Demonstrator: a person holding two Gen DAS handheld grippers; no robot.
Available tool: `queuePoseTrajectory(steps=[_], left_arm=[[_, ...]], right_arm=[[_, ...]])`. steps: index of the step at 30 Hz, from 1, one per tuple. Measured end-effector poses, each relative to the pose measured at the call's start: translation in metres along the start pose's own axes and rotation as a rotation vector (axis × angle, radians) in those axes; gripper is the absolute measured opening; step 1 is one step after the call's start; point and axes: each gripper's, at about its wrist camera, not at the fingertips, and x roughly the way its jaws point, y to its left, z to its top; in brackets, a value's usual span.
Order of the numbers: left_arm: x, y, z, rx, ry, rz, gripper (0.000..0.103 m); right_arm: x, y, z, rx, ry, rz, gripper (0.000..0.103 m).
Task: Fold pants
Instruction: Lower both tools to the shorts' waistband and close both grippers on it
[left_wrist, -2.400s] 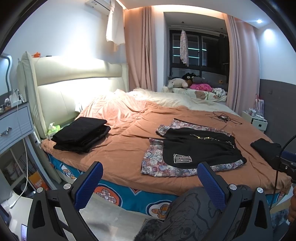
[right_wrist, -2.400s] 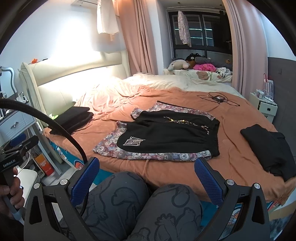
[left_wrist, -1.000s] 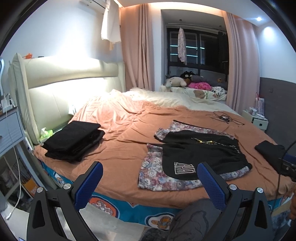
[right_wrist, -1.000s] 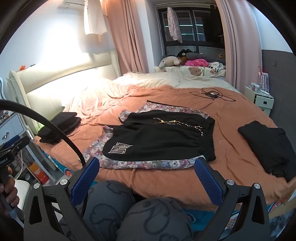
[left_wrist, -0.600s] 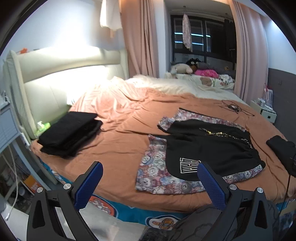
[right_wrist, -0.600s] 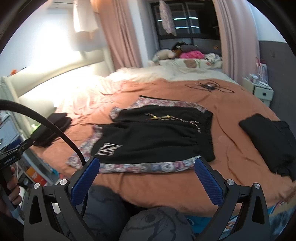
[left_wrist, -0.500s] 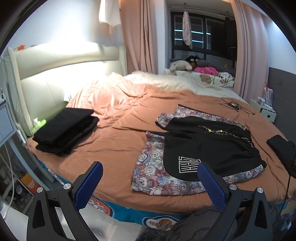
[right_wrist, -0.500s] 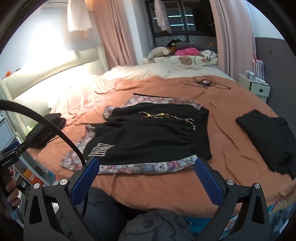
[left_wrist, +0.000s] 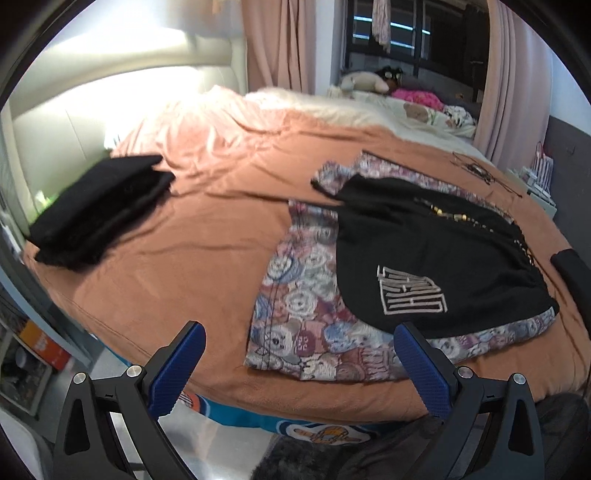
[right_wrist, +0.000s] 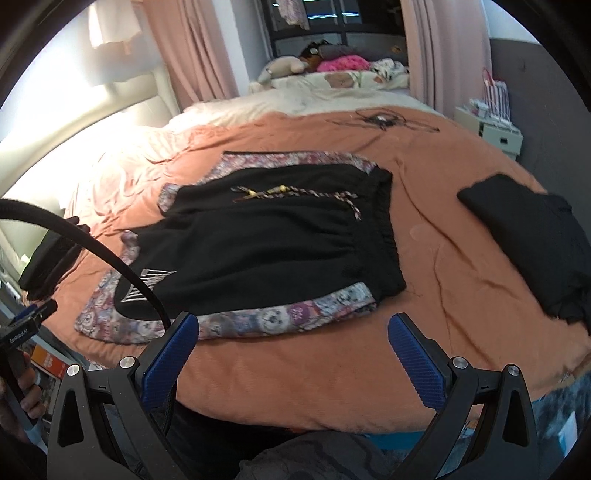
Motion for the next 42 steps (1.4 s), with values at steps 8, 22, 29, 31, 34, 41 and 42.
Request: queuePoseTrajectory(steps=[8, 22, 29, 31, 34, 41, 42], left_arm=[[0.032, 0.027, -0.012, -0.111, 0.074, -0.077, 0.102], [0.055, 0.049, -0.034, -0.243, 0.195, -0.162, 0.072], [0.063, 0.051, -0.03, -0.314, 0.215, -0.258, 0.067], [0.067, 0.053, -0.029, -0.342, 0.217, -0.273, 0.067], [0.073, 0.056, -0.026, -0.366, 0.201, -0.281, 0.064], [0.075, 0.064, -0.029, -0.399, 0.194, -0.259, 0.035], [0.075, 0.066, -0.029, -0.4, 0.195, -0.253, 0.031]], right_arm=[[0.026, -0.023, 0.002, 0.065, 0.064, -0.006, 0.101], [0.059, -0.053, 0.01, 0.17, 0.139, 0.046, 0.073], [0.072, -0.061, 0.008, 0.191, 0.138, 0.066, 0.066], [0.076, -0.062, 0.007, 0.207, 0.139, 0.073, 0.066], [0.081, -0.063, 0.006, 0.231, 0.14, 0.108, 0.066], [0.092, -0.077, 0.006, 0.306, 0.124, 0.136, 0.066], [0.093, -0.078, 0.006, 0.314, 0.119, 0.137, 0.066]])
